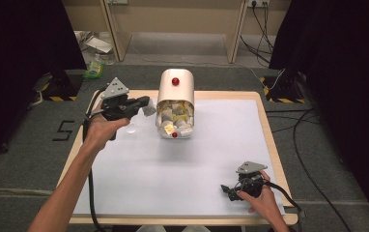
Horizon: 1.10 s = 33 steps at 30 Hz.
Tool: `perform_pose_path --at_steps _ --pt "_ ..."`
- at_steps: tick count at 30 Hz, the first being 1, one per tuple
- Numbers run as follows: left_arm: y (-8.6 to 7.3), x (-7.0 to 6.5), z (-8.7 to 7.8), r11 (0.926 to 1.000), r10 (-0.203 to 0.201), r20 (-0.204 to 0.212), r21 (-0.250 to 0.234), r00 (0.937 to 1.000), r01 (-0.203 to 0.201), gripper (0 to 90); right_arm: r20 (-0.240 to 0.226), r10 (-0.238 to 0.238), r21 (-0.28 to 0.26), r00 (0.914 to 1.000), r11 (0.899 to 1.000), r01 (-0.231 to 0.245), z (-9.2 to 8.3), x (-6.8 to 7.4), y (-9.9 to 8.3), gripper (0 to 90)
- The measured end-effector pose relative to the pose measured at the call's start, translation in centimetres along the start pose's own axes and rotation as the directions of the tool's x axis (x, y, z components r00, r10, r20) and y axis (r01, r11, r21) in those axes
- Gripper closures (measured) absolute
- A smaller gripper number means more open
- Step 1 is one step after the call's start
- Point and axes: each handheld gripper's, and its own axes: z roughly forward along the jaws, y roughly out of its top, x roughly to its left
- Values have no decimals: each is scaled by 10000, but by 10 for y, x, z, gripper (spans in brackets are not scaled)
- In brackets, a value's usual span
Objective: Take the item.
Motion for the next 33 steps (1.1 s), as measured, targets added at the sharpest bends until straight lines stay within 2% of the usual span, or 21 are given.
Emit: perform_pose_path --at_steps 5,6,11,12,14,19,20,21,22,23,24,26,29,33 --pt "-6 16 -9 9998 -197 -461 -13 9987 197 889 0 -2 2 10000 10000 2 0 0 0 2" --pt "-6 16 -9 9998 -197 -461 -13 9987 197 889 0 -2 2 10000 10000 2 0 0 0 2" --pt "-18 28 -11 9992 -351 -824 167 9960 366 889 -2 1 -1 10000 10000 -1 0 0 0 2" --pt "-24 34 -11 9991 -308 -1065 250 9938 336 889 1 14 4 10000 10000 -14 0 0 0 2" --pt "-27 36 -10 9985 -418 -1109 294 9929 453 889 -2 14 5 10000 10000 -14 0 0 0 2" --pt "-44 53 -5 9971 -516 -1586 477 9860 598 889 0 0 -1 10000 10000 0 0 0 0 2" --pt "-44 53 -5 9971 -516 -1586 477 9860 598 889 0 0 -1 10000 10000 0 0 0 0 2" --pt "-50 59 -4 9967 -531 -1780 503 9826 630 889 0 -1 -1 10000 10000 1 0 0 0 2" --pt "-50 59 -4 9967 -531 -1780 503 9826 630 889 0 -1 -1 10000 10000 1 0 0 0 2" --pt "-55 65 -2 9965 -524 -1999 531 9784 642 889 -2 -2 -1 10000 10000 2 0 0 0 2" --pt "-55 65 -2 9965 -524 -1999 531 9784 642 888 -2 -3 -1 10000 10000 3 0 0 0 2" --pt "-61 74 2 9950 -681 -2299 559 9708 830 888 -1 12 3 10000 10000 -12 0 0 0 2" --pt "-66 81 6 9932 -842 -2362 585 9681 1006 888 0 8 3 10000 10000 -8 0 0 0 2" --pt "-69 84 11 9928 -856 -2456 605 9656 1034 888 -1 11 3 10000 10000 -11 0 0 0 2"
